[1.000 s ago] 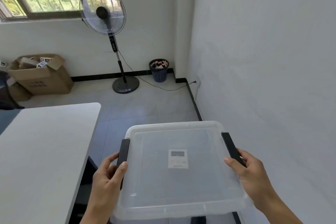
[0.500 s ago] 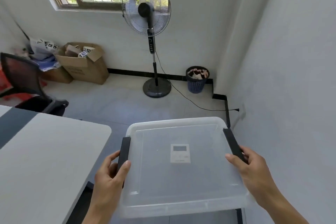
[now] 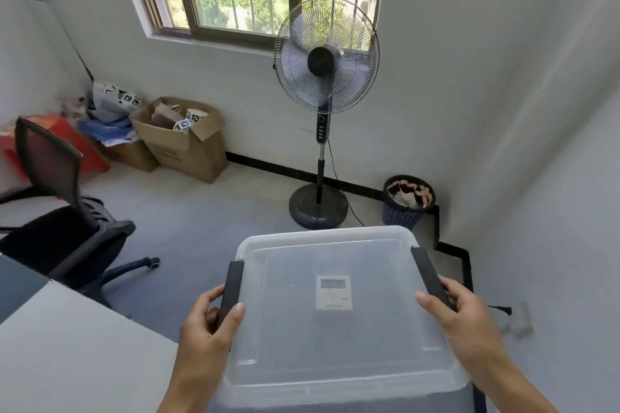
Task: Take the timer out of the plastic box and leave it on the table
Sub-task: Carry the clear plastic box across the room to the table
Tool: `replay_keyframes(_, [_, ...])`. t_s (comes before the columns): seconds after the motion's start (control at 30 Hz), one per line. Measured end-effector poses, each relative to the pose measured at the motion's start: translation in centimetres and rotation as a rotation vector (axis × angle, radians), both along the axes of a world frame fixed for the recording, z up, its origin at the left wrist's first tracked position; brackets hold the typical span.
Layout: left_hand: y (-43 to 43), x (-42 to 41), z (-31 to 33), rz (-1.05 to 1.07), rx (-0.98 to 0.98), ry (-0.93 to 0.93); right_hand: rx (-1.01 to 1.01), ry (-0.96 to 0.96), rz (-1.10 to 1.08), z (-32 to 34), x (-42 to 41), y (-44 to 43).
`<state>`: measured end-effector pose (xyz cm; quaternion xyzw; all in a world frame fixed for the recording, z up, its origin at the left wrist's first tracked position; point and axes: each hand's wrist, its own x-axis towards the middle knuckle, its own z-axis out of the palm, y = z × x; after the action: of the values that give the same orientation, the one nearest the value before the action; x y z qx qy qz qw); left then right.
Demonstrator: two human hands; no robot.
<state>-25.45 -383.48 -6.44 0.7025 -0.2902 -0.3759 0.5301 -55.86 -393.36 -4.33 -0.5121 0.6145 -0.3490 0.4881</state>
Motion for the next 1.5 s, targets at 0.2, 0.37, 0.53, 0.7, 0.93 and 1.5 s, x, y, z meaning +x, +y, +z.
replay_keyframes(0.2, [-7.9, 6.6, 1.1, 0.104, 0.004, -0.045, -0.002, 0.0, 0.104, 0.8, 7.9, -11.6])
replay_keyframes(0.37, [-12.7, 12.0, -0.2, 0.289, 0.062, -0.067, 0.027, -0.035, 0.299, -0.8, 16.7, -21.7])
replay_keyframes(0.53, [-18.1, 16.8, -0.8, 0.523, 0.073, -0.071, 0.063, -0.033, 0.515, -1.3, 26.1, -32.2])
replay_keyframes(0.7, [-20.7, 20.9, -0.4, 0.771, 0.087, -0.068, 0.032, 0.038, 0.772, 0.2, 36.9, -39.5])
replay_keyframes(0.93, [-18.7, 24.7, -0.4, 1.103, 0.135, -0.072, 0.033, 0.092, 1.117, -0.1, 50.8, -40.0])
replay_keyframes(1.5, [-7.0, 35.7, -2.0, 1.707, 0.217, 0.007, -0.203, 0.211, 1.75, 0.2, 78.9, -25.7])
